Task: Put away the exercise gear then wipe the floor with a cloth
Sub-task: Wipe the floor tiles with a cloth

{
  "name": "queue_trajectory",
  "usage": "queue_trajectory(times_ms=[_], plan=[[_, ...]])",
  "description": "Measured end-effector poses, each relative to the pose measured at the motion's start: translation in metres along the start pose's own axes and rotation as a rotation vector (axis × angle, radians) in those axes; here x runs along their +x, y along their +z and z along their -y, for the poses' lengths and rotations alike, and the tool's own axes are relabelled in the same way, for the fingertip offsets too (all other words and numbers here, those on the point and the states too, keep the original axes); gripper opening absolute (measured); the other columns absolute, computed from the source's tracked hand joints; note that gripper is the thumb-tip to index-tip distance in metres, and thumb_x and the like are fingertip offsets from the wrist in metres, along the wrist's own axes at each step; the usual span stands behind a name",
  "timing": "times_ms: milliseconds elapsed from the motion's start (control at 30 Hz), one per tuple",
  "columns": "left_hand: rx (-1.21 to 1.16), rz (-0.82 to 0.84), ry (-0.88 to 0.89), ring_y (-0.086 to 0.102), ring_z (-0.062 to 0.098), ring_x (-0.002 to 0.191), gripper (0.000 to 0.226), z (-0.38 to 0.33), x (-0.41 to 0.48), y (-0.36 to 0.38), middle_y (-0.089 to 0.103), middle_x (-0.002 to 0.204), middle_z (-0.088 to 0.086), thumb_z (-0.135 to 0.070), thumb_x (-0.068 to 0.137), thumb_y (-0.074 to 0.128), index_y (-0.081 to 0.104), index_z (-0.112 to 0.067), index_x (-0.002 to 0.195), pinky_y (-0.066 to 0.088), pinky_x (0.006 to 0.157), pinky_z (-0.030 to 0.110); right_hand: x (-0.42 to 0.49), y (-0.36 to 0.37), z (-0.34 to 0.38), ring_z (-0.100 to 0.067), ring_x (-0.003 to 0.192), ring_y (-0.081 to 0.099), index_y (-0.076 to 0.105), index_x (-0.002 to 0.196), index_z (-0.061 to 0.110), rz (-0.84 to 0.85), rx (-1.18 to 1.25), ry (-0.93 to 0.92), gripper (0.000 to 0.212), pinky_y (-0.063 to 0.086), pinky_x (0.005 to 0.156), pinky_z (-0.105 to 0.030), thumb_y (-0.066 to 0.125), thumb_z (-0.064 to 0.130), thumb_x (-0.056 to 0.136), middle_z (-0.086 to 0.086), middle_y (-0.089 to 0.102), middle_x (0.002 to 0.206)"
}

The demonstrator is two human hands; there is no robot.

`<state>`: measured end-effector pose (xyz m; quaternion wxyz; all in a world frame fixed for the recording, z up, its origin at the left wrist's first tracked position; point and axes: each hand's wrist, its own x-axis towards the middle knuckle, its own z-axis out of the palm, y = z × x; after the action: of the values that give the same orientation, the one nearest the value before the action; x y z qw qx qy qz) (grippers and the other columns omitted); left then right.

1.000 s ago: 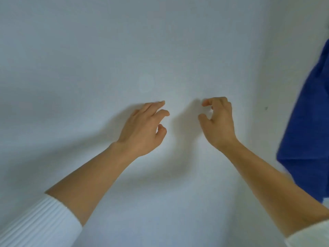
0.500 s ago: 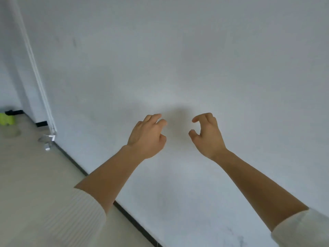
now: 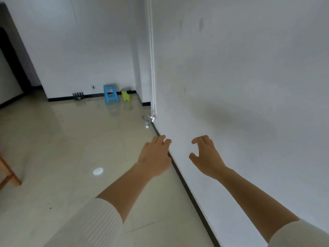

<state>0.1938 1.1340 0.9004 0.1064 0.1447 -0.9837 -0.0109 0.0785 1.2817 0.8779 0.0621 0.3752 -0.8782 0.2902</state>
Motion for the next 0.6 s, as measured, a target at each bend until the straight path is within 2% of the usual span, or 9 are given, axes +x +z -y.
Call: queue_trajectory(times_ms=[333, 600], plan=[[-0.035, 0.036, -0.384, 0.026, 0.021, 0.136, 0.058, 0.240, 0.076, 0.042, 0.025, 0.151, 0.004, -0.020, 0.088, 0.045, 0.029, -0.018, 0.143, 0.032, 0.104, 0.036, 0.196, 0.177, 0.098, -0.016, 0.123, 0.038, 0.041, 0.133, 0.015, 0.274, 0.051, -0.174, 0.047, 0.042, 0.097, -0.031, 0.054, 0.022, 0.089, 0.002, 0.035, 0.135], [-0.099, -0.007, -0.589, 0.028, 0.022, 0.133, 0.057, 0.477, 0.170, 0.075, 0.028, 0.148, 0.003, -0.022, 0.087, 0.048, 0.032, -0.018, 0.141, 0.033, 0.102, 0.036, 0.388, 0.350, 0.222, -0.020, 0.124, 0.037, 0.041, 0.133, 0.014, 0.395, 0.052, -0.236, 0.048, 0.040, 0.098, -0.033, 0.054, 0.022, 0.087, -0.001, 0.037, 0.132]])
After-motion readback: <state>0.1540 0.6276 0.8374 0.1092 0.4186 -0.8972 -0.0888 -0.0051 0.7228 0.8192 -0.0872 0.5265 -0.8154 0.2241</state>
